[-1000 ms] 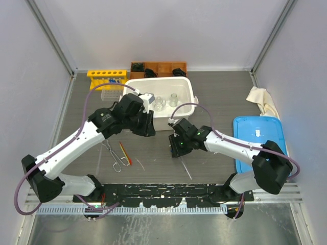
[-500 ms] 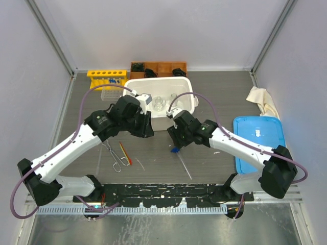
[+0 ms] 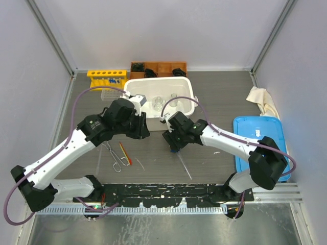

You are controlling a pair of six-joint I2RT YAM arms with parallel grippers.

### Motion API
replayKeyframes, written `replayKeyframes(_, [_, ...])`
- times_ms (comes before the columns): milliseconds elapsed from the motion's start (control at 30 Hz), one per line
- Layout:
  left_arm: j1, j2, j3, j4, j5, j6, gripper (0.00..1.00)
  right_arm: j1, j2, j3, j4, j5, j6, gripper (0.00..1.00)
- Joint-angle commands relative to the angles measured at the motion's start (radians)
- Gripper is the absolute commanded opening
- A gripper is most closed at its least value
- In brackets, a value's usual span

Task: Organize the chemistry lab equipment
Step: Pick up the chemistry item at the center of the board.

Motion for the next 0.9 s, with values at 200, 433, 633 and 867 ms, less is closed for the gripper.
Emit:
replayKeyframes(200, [0.003,-0.071,-0.033,0.014,-0.05,-0.009,0.28,0.005,0.044,0.039,0.039,-0.043,-0.074,0.58])
replayKeyframes(433, [0.004,-0.106,-0.062,0.001,-0.079,-0.009,0.29,0.005,0.101,0.052,0.035,-0.033,-0.071,0.58])
replayKeyframes(633, [0.004,-0.122,-0.07,0.003,-0.092,-0.006,0.29,0.006,0.132,0.058,0.035,-0.019,-0.062,0.55])
replayKeyframes(867, [0.005,-0.117,-0.067,0.005,-0.098,0.001,0.3,0.005,0.154,0.072,0.021,0.011,-0.038,0.38])
